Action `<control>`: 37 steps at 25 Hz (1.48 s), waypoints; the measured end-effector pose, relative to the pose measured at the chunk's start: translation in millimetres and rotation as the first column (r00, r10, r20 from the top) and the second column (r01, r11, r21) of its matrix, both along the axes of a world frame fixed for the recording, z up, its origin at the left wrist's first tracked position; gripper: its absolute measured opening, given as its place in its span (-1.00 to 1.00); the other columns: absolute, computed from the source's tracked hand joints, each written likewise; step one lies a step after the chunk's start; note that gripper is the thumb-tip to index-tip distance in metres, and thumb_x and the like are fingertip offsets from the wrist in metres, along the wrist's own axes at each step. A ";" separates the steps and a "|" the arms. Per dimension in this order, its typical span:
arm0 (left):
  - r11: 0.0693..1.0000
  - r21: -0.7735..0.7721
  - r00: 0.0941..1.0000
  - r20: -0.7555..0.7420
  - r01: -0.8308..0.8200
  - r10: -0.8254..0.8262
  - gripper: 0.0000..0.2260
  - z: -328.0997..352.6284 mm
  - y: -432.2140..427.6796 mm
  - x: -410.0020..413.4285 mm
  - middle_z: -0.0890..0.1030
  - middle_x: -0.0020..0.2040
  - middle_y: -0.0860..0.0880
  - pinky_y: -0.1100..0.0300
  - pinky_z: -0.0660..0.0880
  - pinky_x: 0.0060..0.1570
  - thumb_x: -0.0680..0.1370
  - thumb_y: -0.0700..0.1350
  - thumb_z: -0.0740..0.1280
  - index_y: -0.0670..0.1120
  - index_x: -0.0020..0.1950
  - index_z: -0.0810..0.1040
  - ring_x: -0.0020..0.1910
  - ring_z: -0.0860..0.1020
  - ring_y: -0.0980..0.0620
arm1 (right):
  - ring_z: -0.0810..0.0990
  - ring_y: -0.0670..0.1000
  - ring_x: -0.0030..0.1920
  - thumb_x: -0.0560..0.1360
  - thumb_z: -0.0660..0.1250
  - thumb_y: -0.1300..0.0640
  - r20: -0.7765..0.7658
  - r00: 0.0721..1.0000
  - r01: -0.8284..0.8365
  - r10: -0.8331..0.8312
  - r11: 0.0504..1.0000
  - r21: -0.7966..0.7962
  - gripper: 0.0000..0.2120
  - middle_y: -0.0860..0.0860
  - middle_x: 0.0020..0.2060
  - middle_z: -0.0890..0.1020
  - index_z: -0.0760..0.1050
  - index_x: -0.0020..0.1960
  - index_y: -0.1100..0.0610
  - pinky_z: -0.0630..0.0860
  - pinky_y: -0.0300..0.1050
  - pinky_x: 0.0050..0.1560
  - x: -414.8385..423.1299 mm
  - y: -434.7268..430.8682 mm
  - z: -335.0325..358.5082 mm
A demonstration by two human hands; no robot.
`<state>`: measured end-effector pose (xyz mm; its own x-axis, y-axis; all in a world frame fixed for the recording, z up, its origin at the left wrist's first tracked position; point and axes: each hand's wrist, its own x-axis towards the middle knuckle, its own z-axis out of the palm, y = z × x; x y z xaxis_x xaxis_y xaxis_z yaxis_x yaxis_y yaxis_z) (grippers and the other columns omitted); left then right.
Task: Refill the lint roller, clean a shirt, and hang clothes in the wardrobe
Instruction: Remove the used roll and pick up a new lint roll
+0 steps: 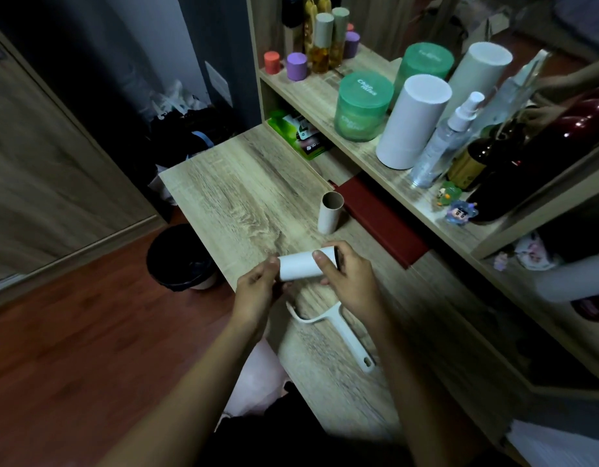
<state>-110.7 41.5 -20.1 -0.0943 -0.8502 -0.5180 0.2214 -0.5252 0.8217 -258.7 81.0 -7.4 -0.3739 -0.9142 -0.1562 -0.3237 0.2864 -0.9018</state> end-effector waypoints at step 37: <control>0.933 -0.350 0.684 0.700 0.079 0.205 -0.58 3.9 -148.3 133.0 0.34 0.46 -0.14 0.23 0.20 0.31 0.65 -0.02 0.04 -0.14 0.49 0.24 0.43 0.30 -0.12 | 0.63 -0.14 -0.11 0.58 0.16 0.01 0.353 0.928 -0.110 0.119 0.993 -0.045 -0.75 -0.12 -0.16 0.57 0.34 0.21 0.08 0.53 -0.16 0.02 144.5 -107.9 15.5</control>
<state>22.3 -106.8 -16.2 0.2437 -0.9656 -0.0905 -0.4857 -0.2022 0.8504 -114.2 -26.9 8.1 -0.1907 -0.9526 -0.2371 -0.0108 0.2436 -0.9698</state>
